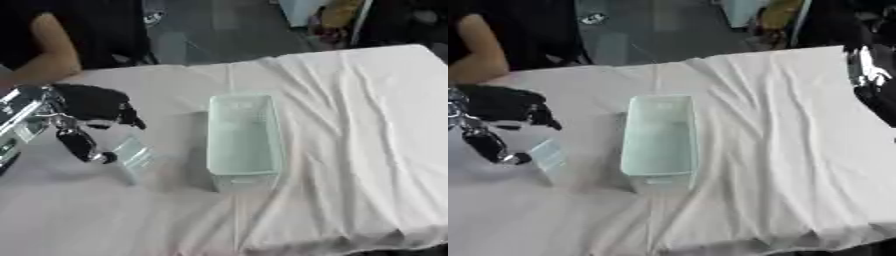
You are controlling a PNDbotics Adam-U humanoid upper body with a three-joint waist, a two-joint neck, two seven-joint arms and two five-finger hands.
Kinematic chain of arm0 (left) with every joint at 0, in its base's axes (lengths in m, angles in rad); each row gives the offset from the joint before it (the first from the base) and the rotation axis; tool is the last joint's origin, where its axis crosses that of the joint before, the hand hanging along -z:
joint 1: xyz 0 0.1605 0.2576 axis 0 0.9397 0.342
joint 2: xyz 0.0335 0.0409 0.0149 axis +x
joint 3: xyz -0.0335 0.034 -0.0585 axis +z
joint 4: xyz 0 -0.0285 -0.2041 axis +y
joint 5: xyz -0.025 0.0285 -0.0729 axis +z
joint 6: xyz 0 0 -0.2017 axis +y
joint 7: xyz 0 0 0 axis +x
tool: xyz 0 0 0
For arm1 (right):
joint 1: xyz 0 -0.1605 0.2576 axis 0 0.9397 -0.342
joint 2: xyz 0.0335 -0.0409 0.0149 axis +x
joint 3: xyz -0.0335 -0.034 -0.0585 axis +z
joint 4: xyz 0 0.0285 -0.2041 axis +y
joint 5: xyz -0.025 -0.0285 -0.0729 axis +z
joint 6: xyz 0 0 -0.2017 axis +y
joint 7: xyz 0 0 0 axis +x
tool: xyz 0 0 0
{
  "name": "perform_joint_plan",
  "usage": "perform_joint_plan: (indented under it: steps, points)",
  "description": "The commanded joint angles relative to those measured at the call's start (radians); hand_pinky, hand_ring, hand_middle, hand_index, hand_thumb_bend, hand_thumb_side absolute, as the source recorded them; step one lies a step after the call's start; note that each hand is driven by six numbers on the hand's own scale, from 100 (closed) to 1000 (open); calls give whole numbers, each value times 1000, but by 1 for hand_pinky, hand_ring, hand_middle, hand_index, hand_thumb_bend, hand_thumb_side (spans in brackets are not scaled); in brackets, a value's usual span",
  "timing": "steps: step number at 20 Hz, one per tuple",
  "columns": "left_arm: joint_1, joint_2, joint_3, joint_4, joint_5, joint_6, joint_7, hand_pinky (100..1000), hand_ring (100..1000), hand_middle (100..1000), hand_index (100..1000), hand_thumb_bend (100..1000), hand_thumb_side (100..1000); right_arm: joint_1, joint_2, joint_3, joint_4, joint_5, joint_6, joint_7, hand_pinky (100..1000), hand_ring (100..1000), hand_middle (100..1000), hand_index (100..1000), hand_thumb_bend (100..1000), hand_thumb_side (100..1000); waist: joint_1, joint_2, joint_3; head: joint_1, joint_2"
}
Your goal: Pick up objects on the table and place them in the box.
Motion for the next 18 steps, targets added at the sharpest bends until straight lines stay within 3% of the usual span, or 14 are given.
perform_joint_plan:
  steps: [1, 18]
  points:
    - [-24, 7, 6, 8, -11, -75, -63, 1000, 872, 772, 949, 690, 373, -13, -25, -6, -16, -3, -3, -1, 702, 889, 982, 1000, 100, 693, 0, -6, -2, -11, -1]
    - [-24, -45, 1, 79, -61, -103, -46, 1000, 867, 771, 945, 677, 383, -19, -23, -5, -16, -5, -6, -1, 702, 889, 982, 1000, 100, 691, -5, 0, -5, -14, -1]
